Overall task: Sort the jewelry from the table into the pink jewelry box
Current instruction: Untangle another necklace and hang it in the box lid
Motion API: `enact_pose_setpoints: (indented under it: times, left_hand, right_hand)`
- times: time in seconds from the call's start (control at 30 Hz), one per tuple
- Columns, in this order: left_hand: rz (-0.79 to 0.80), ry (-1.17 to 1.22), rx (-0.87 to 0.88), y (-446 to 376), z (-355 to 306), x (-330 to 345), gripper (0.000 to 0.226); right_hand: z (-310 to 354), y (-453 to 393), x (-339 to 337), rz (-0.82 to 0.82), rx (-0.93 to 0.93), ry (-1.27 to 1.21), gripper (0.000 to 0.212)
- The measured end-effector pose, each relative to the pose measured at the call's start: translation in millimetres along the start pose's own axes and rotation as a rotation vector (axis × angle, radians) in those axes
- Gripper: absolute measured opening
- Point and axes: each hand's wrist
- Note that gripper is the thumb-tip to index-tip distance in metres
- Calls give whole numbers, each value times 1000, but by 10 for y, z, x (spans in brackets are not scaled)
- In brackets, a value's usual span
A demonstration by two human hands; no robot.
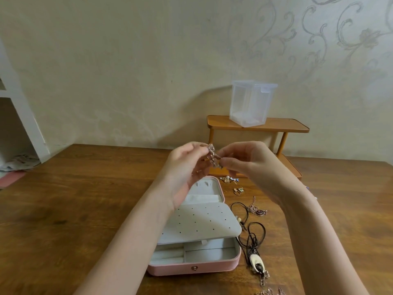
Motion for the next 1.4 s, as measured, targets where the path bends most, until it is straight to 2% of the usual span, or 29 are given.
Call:
enact_pose_setpoints:
  times: [0.1, 0.23, 0.33, 0.4, 0.57, 0.73, 0.9, 0.93, 1.03, 1.13, 1.27, 1.33, 1.4]
  left_hand:
    - [-25, -191, 146, 32, 22, 19, 11]
    - [50, -305, 124, 25, 46, 22, 10]
    - [151, -70, 20, 19, 47, 25, 3]
    - [163, 48, 25, 10, 51, 17, 7]
    - [73, 20, 122, 7, 52, 15, 20]
    - [100, 241, 10, 19, -21, 5, 22]
    - [47, -66, 153, 31, -4, -20, 26]
    - [12, -114, 178, 30, -3, -24, 26]
    - [-87, -265, 241, 35, 5, -14, 24]
    - [-100, -395, 325, 45, 4, -6, 23]
    - [34, -474, 292, 48, -38, -58, 23]
    - [125, -511, 246, 52, -33, -56, 22]
    - [144, -597, 241, 50, 1, -32, 22]
  right_hand:
    - [-11, -5, 5, -105, 54, -108, 12]
    - [-26, -11, -75, -206, 82, -413, 10]
    - [-32, -8, -92, -179, 70, -398, 7]
    - [-31, -12, -72, -146, 71, -405, 6]
    - [-35, -17, -77, -25, 85, -456, 9]
    - [-22, 7, -88, 39, 58, -357, 12]
    - [-23, 28, -136, -56, -17, -64, 4]
    - [-20, 31, -137, -70, -23, -18, 8]
    - [-13, 22, -97, -98, -49, 64, 19]
    - [-23, -9, -64, -100, -34, 100, 13]
    - [-60, 2, -70, -27, 73, 26, 14]
    - [-70, 10, -59, -22, 106, 53, 18]
    - [-69, 7, -32, -15, 102, 106, 19]
Point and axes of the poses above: each hand's wrist, its own y-axis away from the middle knuckle, its own x-axis out of the palm, z = x × y, and after that the axes turned 7 degrees about -y, right-handed
